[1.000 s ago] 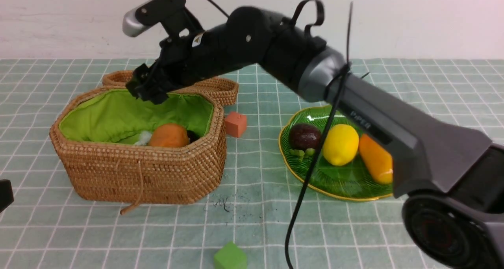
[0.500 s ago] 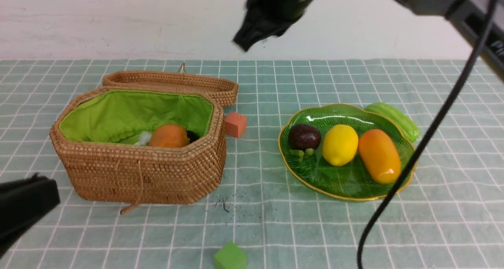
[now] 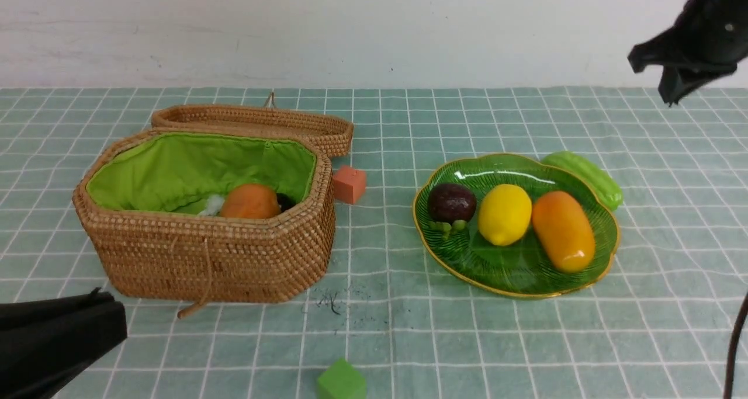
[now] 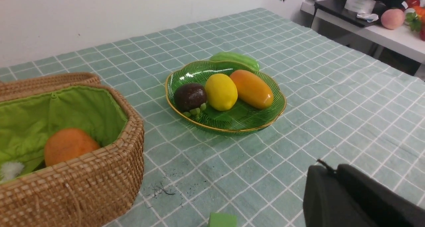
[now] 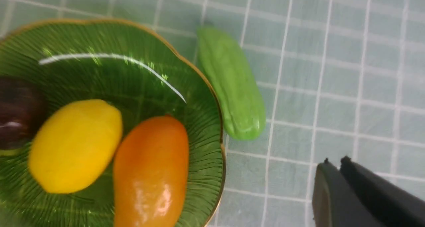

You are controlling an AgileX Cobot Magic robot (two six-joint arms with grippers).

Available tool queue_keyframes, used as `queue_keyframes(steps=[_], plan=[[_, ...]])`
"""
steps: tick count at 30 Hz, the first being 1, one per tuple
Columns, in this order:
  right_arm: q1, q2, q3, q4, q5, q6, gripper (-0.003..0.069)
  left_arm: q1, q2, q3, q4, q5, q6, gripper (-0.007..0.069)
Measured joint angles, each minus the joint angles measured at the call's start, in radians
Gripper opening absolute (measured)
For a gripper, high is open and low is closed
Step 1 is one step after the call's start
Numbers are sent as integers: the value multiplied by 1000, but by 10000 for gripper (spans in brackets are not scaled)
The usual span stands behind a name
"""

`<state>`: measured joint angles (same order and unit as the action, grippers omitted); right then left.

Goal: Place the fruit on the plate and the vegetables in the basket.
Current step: Take a chayote with your right arm and place it on the basket on the left.

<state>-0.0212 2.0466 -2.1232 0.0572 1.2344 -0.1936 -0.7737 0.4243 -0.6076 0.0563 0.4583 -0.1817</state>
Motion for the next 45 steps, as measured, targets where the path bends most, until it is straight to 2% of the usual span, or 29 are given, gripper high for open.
queue_keyframes(steps=[2, 3, 4, 7, 8, 10, 12, 16, 25, 35, 40, 45], plan=[[-52, 74, 8, 128, -69, -67, 188, 0, 0, 0, -2, -2, 0, 36], [-57, 80, 7, 148, -76, -79, 211, 0, 0, 0, -2, -2, 0, 36], [-70, 119, 7, 215, -121, -122, 296, 0, 0, 0, -2, -2, 0, 36], [-77, 196, 9, 332, -224, -204, 488, 0, 0, 0, -2, -8, 2, 36], [-77, 204, 9, 343, -229, -212, 498, 0, 0, 0, -2, -10, 2, 36], [-76, 249, 9, 394, -285, -253, 600, 0, 0, 0, -2, -26, 2, 36], [-75, 290, 9, 418, -326, -270, 643, 0, 0, 0, -2, -30, 2, 37], [-75, 333, 9, 426, -369, -273, 652, 0, 0, 0, -2, -30, 2, 39], [-75, 360, 9, 435, -437, -275, 571, 0, 0, 0, -2, -31, 2, 39], [-72, 369, 9, 436, -451, -275, 577, 0, 0, 0, -2, -31, 2, 48], [-65, 375, 9, 404, -448, -267, 587, 0, 0, 0, -2, -31, 2, 49], [-66, 385, 9, 318, -446, -195, 587, 0, 0, 0, -2, -31, 2, 50]])
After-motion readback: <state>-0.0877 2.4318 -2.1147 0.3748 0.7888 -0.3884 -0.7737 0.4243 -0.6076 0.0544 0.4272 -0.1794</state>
